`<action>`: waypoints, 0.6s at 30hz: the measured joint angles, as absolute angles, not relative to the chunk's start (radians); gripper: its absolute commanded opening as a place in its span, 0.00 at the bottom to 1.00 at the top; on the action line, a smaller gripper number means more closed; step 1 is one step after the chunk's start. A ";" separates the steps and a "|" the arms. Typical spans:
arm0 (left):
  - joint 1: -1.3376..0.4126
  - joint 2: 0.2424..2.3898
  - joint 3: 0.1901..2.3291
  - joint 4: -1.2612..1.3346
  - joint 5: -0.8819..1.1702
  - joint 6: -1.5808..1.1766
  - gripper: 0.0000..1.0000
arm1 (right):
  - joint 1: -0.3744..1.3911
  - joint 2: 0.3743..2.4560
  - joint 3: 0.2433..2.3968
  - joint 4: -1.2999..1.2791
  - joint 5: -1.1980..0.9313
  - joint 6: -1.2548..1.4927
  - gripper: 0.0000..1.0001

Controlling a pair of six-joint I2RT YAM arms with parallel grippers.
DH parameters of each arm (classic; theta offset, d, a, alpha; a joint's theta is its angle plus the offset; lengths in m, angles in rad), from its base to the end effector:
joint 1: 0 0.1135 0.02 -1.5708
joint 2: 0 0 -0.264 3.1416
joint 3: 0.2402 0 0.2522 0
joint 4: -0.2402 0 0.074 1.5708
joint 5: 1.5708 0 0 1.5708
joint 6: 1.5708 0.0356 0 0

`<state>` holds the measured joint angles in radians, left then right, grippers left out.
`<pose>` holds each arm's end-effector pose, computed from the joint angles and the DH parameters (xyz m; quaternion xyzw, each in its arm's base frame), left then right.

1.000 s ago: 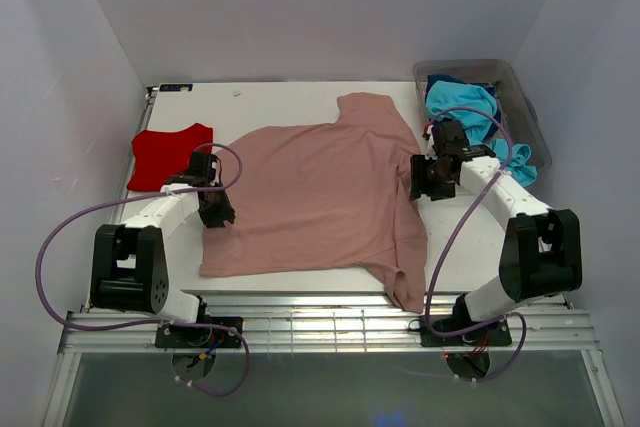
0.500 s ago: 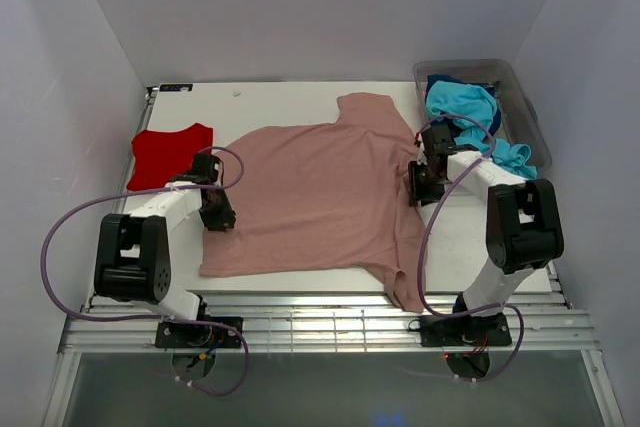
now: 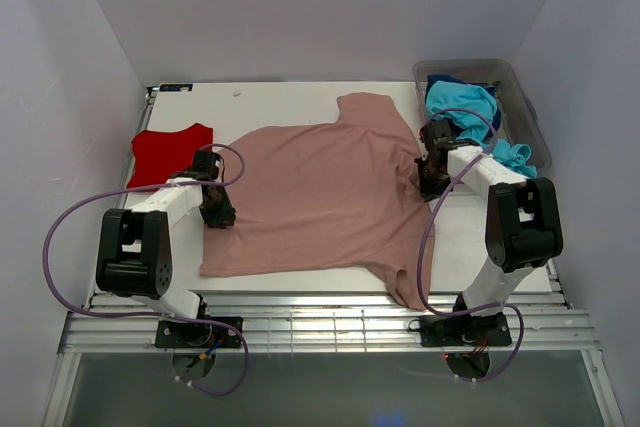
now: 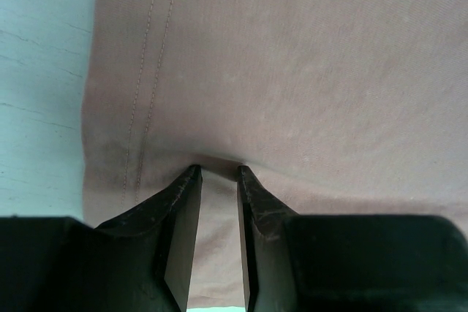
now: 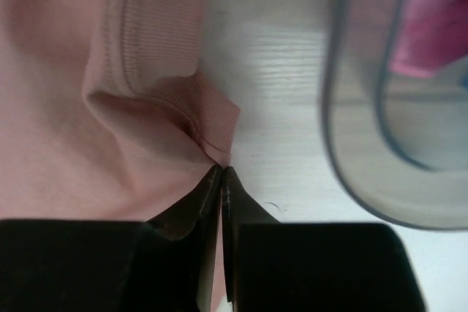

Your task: Fold and stack the t-shirts

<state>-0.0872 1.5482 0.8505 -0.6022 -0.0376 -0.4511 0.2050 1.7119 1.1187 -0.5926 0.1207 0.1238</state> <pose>0.2687 -0.0221 0.1605 -0.1817 0.9739 -0.0179 0.1351 0.3287 0.0640 0.1863 -0.0282 0.9794 -0.0272 0.1981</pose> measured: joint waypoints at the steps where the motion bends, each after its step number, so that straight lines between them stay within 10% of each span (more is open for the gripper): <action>1: -0.086 1.550 0.852 -0.602 -0.038 -0.450 0.37 | 0.205 1.712 1.133 -0.606 0.146 0.124 0.08; 12: -0.060 1.564 0.865 -0.597 -0.038 -0.447 0.36 | 0.205 1.712 1.206 -0.737 0.339 0.123 0.11; 18: -0.052 1.561 0.867 -0.590 -0.032 -0.430 0.44 | 0.205 1.711 1.217 -0.780 0.347 0.124 0.63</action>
